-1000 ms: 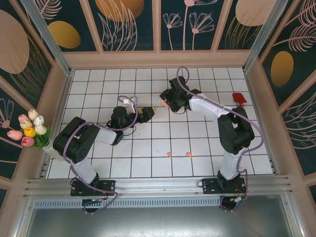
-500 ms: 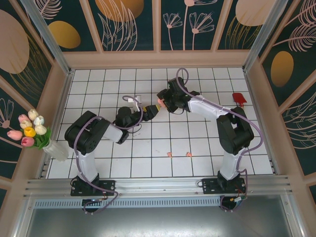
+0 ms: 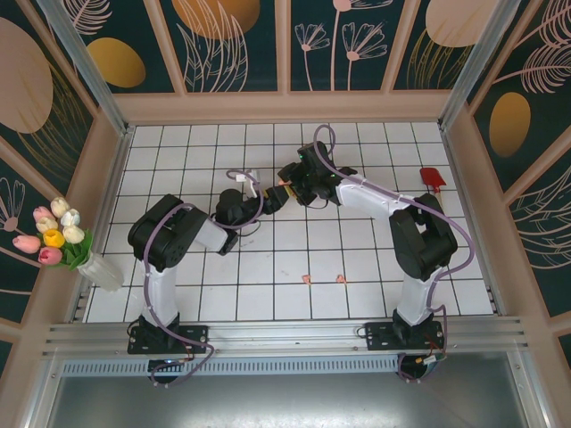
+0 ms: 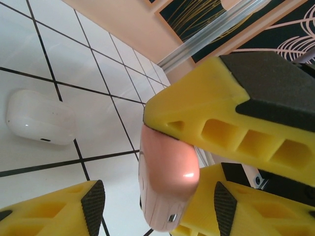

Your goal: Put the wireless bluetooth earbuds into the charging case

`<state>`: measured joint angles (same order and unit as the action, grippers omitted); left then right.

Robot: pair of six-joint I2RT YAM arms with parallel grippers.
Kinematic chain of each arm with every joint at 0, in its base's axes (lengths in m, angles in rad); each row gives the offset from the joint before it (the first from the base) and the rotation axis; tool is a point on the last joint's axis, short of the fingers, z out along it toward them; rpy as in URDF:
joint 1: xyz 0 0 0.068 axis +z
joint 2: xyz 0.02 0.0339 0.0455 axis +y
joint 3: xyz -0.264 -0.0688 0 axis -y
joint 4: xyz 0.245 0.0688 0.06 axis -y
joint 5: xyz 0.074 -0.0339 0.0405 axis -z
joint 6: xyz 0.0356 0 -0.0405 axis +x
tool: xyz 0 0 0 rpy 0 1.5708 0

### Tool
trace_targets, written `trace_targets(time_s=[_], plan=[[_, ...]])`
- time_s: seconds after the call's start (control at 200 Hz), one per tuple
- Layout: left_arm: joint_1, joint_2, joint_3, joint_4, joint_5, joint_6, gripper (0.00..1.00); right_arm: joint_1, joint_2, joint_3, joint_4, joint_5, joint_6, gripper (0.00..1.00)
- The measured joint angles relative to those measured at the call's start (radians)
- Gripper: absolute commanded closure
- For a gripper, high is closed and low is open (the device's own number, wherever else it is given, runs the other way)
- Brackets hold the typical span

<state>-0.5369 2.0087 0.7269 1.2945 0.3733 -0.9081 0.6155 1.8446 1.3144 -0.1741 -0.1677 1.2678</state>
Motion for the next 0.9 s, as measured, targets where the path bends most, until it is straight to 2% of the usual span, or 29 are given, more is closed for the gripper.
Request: trace_targets(time_s=[0.4, 0.796, 0.901], plan=[[-0.004, 0.018, 0.024, 0.01, -0.007, -0.003, 0.58, 0.002, 0.0, -0.015, 0.016, -0.01, 0.018, 0.49], [-0.004, 0.018, 0.025, 0.011, -0.008, -0.003, 0.59, 0.002, 0.0, -0.018, 0.021, -0.01, 0.022, 0.5], [-0.004, 0.018, 0.024, 0.011, -0.01, -0.003, 0.64, 0.002, 0.0, -0.018, 0.021, -0.01, 0.022, 0.5]])
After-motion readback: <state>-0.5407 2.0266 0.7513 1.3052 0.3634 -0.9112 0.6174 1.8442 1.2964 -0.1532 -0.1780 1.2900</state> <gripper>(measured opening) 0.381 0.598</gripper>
